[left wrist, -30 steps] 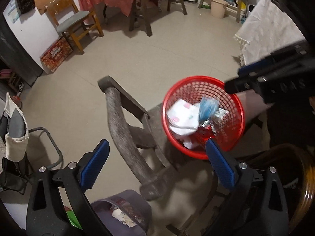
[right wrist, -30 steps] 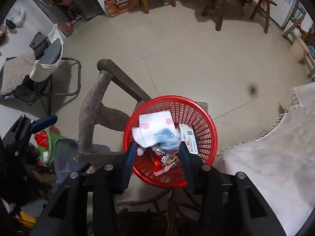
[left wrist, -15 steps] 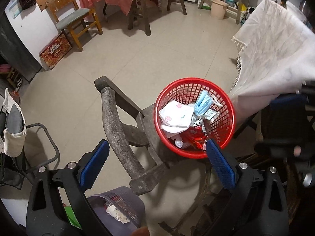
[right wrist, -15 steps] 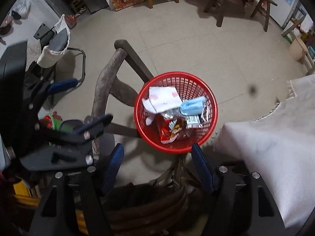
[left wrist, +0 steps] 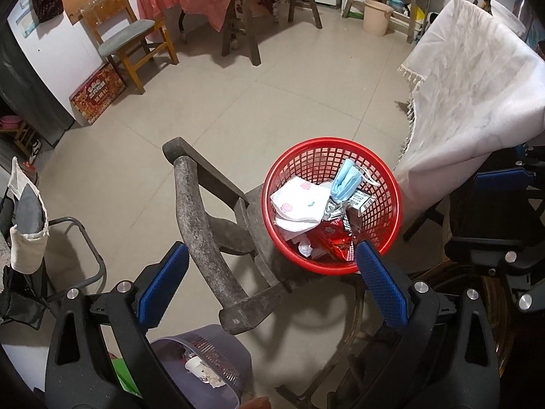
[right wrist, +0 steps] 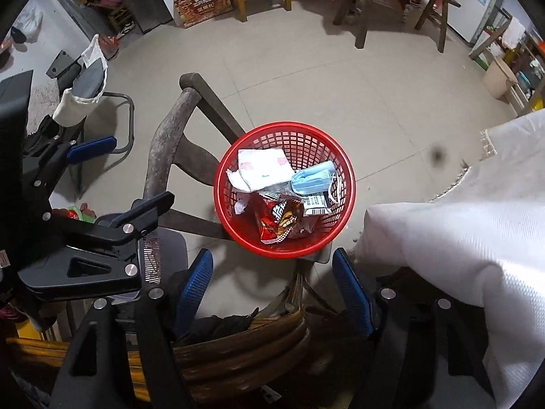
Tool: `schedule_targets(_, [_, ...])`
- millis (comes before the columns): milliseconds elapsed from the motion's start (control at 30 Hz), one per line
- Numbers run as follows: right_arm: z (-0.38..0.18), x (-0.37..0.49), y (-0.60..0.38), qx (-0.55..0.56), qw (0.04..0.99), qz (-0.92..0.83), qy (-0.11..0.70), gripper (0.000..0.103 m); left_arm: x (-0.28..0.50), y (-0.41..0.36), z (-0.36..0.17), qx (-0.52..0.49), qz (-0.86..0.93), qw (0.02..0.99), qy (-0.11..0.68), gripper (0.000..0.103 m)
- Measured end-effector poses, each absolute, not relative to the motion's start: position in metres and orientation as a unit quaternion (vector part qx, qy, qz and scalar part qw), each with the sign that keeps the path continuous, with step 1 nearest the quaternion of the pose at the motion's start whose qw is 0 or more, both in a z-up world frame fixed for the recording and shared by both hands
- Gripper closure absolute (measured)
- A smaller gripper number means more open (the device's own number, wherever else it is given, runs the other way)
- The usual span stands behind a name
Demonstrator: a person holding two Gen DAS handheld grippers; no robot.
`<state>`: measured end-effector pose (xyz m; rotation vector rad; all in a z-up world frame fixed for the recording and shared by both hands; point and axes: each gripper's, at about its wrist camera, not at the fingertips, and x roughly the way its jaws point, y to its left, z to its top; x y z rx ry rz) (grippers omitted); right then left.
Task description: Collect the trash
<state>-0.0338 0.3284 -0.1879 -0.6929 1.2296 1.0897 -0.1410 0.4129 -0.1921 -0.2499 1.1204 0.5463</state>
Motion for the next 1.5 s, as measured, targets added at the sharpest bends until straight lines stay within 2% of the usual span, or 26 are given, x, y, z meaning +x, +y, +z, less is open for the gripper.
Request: schedule_targets(1500, [-0.1902,-0.0332,0.3281,-0.303,0.625,0.475,0.540,0.031,-0.1358,0.4112,-0.1873,-0.093,0.260,0.809,0.519,0.008])
